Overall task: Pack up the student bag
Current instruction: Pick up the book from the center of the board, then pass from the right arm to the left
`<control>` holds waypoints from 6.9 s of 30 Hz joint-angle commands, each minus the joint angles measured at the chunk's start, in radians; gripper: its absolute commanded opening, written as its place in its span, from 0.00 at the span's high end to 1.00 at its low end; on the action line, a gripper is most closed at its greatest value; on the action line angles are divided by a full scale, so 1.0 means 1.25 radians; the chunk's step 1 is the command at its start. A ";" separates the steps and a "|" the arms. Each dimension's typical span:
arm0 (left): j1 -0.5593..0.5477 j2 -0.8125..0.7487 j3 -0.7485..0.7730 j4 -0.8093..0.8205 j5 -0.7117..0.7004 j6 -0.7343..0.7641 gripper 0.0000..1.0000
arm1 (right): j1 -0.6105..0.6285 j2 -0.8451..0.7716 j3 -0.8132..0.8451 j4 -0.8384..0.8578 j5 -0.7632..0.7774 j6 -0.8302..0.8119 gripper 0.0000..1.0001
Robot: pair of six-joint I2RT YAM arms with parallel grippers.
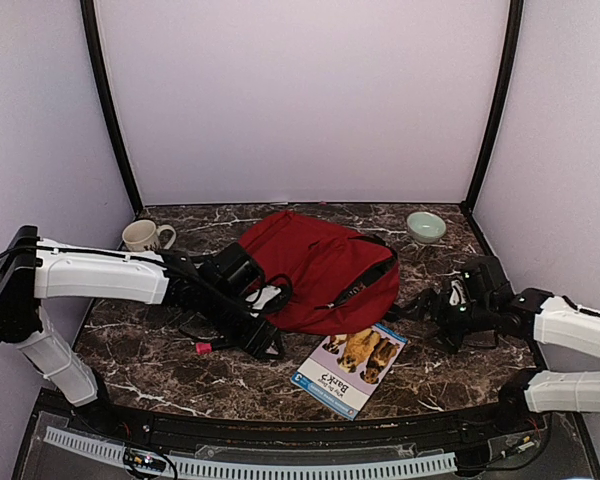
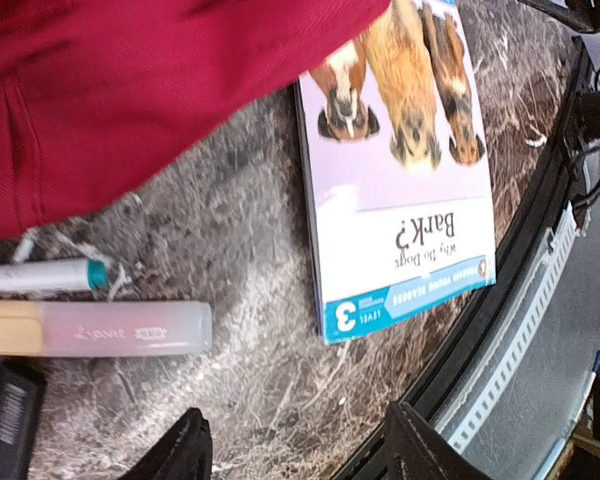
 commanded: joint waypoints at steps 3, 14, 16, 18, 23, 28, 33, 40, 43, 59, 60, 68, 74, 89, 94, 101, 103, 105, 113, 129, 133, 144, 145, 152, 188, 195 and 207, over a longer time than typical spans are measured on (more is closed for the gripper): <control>-0.001 0.013 -0.034 0.081 0.142 0.019 0.39 | 0.091 -0.005 -0.079 0.133 0.038 0.152 0.04; -0.011 0.192 0.012 0.124 0.245 -0.042 0.37 | 0.245 0.041 -0.135 0.271 0.158 0.273 0.11; -0.014 0.200 0.003 0.152 0.258 -0.059 0.37 | 0.254 0.074 -0.153 0.331 0.158 0.273 0.12; -0.016 0.215 0.000 0.167 0.284 -0.081 0.37 | 0.257 0.114 -0.165 0.392 0.147 0.263 0.17; -0.042 0.258 0.004 0.236 0.330 -0.167 0.37 | 0.261 0.208 -0.161 0.485 0.133 0.217 0.28; -0.055 0.314 0.029 0.291 0.318 -0.250 0.38 | 0.265 0.270 -0.215 0.631 0.119 0.235 0.48; -0.070 0.313 0.043 0.302 0.263 -0.314 0.42 | 0.274 0.248 -0.289 0.686 0.102 0.273 0.57; -0.122 0.355 0.102 0.382 0.175 -0.460 0.49 | 0.285 0.137 -0.363 0.668 0.098 0.283 0.67; -0.136 0.373 0.106 0.458 0.151 -0.531 0.55 | 0.285 0.083 -0.363 0.646 0.087 0.261 0.67; -0.205 0.387 0.191 0.496 0.103 -0.522 0.58 | 0.283 -0.321 -0.318 0.247 0.145 0.230 1.00; -0.214 0.384 0.194 0.485 0.101 -0.510 0.56 | 0.282 -0.364 -0.304 0.183 0.170 0.231 1.00; -0.255 0.258 0.157 0.409 0.067 -0.411 0.47 | 0.279 -0.650 -0.175 -0.192 0.359 0.268 1.00; -0.234 0.114 0.195 0.197 -0.026 -0.244 0.42 | 0.278 -0.601 -0.084 -0.194 0.415 0.157 1.00; 0.067 -0.122 0.308 -0.027 0.008 0.099 0.35 | 0.238 -0.049 0.397 -0.118 0.477 -0.347 1.00; 0.148 -0.106 0.340 -0.033 0.040 0.129 0.34 | 0.181 0.061 0.519 -0.170 0.481 -0.358 1.00; 0.188 -0.116 0.304 0.053 0.079 0.144 0.14 | 0.094 0.172 0.619 -0.184 0.387 -0.349 1.00; 0.199 -0.121 0.297 0.066 0.107 0.144 0.09 | 0.060 0.204 0.634 -0.168 0.307 -0.351 1.00; 0.211 -0.118 0.306 0.061 0.141 0.151 0.07 | 0.033 0.241 0.653 -0.165 0.230 -0.359 1.00; 0.247 -0.151 0.341 0.042 0.295 0.209 0.10 | 0.010 0.334 0.710 -0.103 -0.169 -0.518 0.98; 0.242 0.006 0.525 0.129 0.531 0.045 0.10 | 0.075 0.295 0.590 -0.146 -0.401 -0.819 1.00; 0.222 0.062 0.554 0.122 0.559 0.031 0.14 | 0.074 0.303 0.593 -0.175 -0.446 -0.846 1.00; 0.154 0.117 0.530 0.136 0.535 0.015 0.24 | 0.073 0.277 0.581 -0.164 -0.537 -0.856 1.00; 0.154 0.116 0.530 0.138 0.531 0.016 0.26 | 0.073 0.275 0.580 -0.167 -0.552 -0.859 1.00; 0.168 0.064 0.530 0.067 0.370 0.080 0.15 | 0.071 0.268 0.581 -0.200 -0.619 -0.851 1.00; 0.144 0.054 0.417 0.146 0.542 0.005 1.00 | 0.075 0.304 0.644 -0.147 -0.593 -0.732 0.92; 0.198 0.009 0.348 0.218 0.464 -0.029 1.00 | 0.073 0.242 0.585 -0.107 -0.365 -0.685 0.30; 0.257 -0.009 0.354 0.364 0.515 -0.133 1.00 | -0.046 0.020 0.298 0.273 -0.312 -0.381 0.19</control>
